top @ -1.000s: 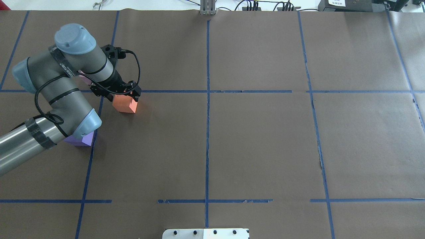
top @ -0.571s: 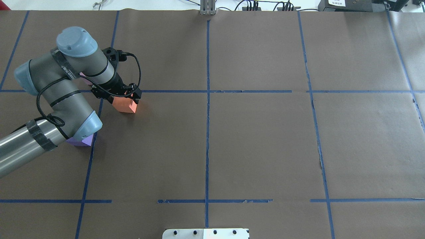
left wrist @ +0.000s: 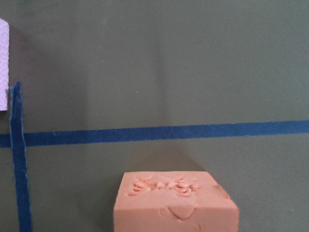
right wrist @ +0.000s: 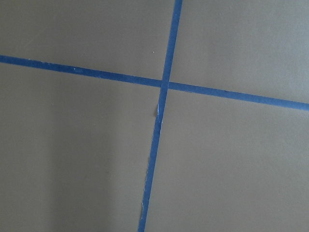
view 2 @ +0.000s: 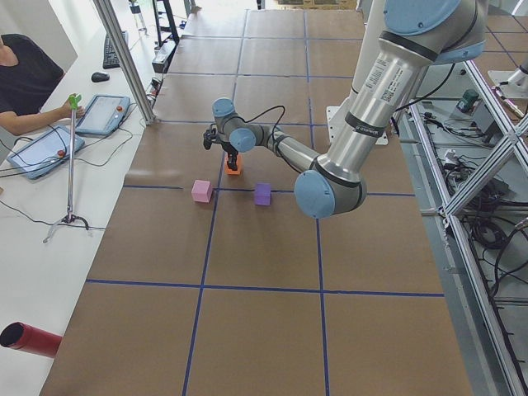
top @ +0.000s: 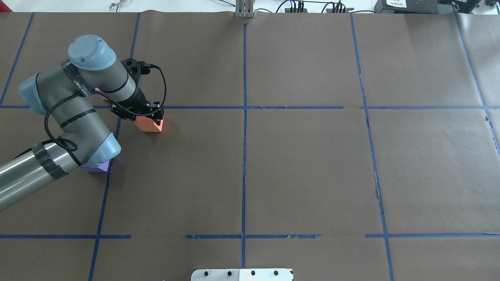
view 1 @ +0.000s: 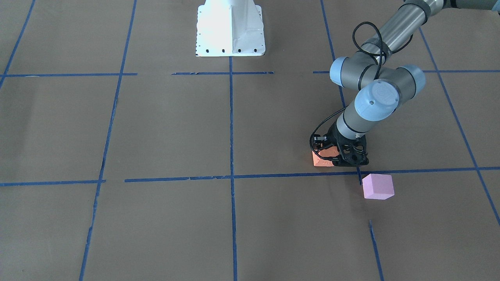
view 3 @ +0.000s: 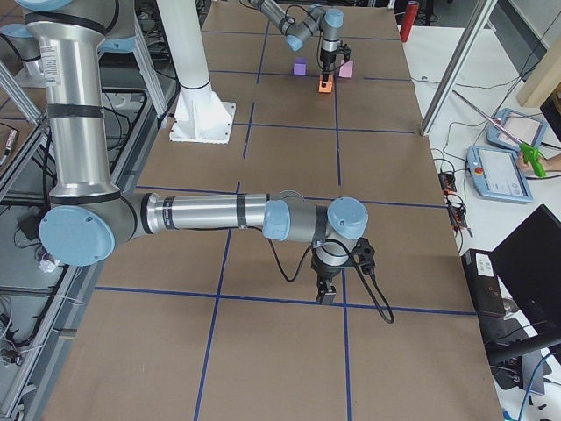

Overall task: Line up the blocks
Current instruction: 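Lift the orange cube and carry it toward the pink cube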

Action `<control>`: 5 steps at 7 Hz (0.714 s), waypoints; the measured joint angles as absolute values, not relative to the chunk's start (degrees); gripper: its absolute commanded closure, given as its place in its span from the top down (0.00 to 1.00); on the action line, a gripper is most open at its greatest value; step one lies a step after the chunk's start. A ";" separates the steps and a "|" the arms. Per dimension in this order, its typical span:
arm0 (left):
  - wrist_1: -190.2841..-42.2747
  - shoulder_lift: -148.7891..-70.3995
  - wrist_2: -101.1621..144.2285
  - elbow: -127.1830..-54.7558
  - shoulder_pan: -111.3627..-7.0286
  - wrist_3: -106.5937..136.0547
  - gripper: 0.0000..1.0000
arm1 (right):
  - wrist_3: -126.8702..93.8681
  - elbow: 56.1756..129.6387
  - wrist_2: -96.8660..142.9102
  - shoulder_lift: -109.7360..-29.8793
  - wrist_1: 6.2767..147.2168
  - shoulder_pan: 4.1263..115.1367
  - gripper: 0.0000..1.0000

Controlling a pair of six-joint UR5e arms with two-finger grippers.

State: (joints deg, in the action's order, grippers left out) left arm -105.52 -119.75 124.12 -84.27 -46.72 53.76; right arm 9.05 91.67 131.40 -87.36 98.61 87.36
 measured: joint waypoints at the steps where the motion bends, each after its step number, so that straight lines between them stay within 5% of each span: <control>1: -103.43 -119.20 124.18 -87.58 -48.62 53.48 0.00 | 9.05 91.67 131.40 -87.36 98.61 87.36 1.00; 5: -86.04 -117.33 124.08 -101.26 -53.00 45.40 0.00 | 9.09 91.67 131.40 -87.36 98.59 87.36 1.00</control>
State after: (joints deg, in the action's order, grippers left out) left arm -86.04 -117.33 124.08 -101.26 -53.00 45.40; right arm 9.09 91.67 131.40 -87.36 98.59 87.36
